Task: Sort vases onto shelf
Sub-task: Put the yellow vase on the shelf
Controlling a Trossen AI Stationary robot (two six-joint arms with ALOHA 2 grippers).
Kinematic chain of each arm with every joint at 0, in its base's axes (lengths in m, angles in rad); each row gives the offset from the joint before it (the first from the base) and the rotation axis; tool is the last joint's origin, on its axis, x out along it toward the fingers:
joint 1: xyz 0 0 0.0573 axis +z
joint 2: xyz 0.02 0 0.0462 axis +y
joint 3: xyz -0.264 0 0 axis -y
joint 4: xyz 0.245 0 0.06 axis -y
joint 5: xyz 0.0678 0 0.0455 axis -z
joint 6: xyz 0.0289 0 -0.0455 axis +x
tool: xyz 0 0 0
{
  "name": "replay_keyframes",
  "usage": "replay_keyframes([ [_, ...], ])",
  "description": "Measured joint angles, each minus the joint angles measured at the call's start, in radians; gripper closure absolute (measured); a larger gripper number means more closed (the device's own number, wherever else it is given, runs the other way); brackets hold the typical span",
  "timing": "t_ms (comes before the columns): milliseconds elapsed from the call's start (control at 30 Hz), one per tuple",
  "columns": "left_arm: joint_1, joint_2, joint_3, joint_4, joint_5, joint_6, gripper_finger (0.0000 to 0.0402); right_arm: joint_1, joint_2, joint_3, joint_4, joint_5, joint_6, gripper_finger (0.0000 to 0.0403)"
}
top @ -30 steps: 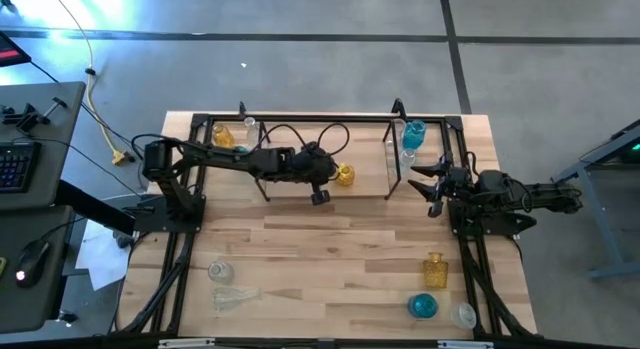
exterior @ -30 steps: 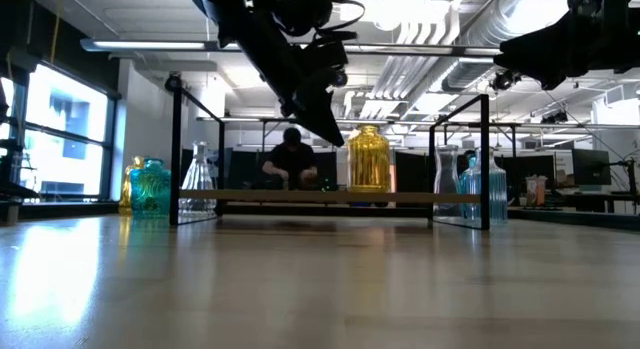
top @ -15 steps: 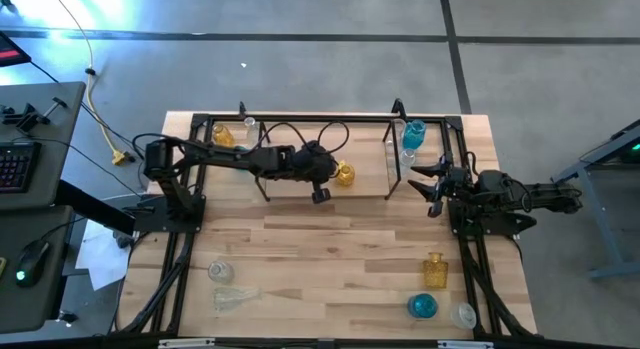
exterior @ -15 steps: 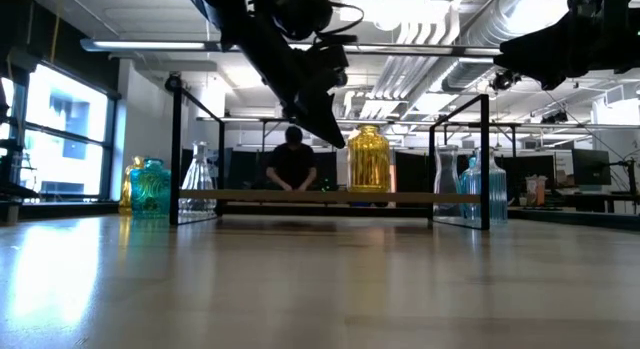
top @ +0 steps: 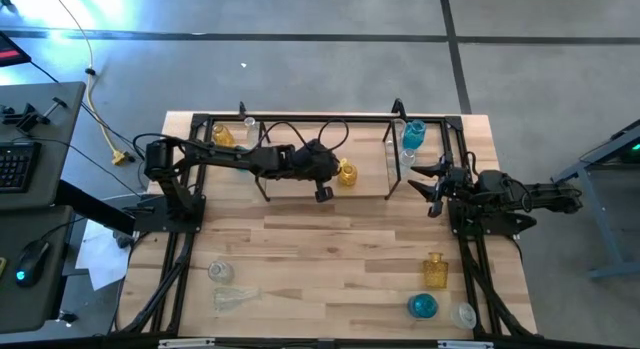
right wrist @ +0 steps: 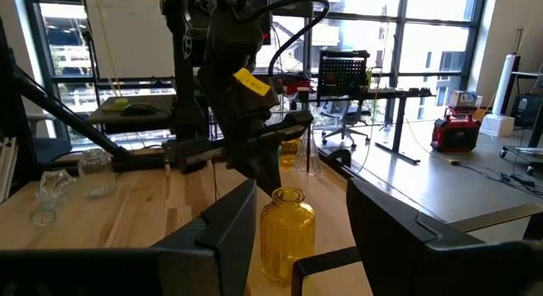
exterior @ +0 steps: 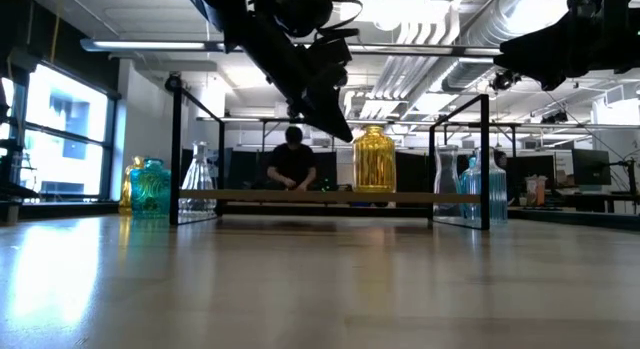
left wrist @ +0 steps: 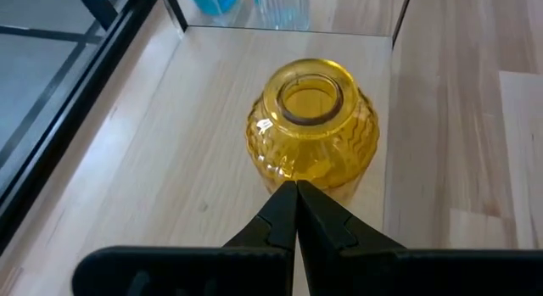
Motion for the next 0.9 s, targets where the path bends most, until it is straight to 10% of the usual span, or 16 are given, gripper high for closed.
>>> replay_keyframes([
  [900, 0.001, 0.0, 0.0, -0.052, -0.034, 0.011, 0.0401, 0.0, 0.0, 0.0, 0.0, 0.0, 0.0, 0.0233],
])
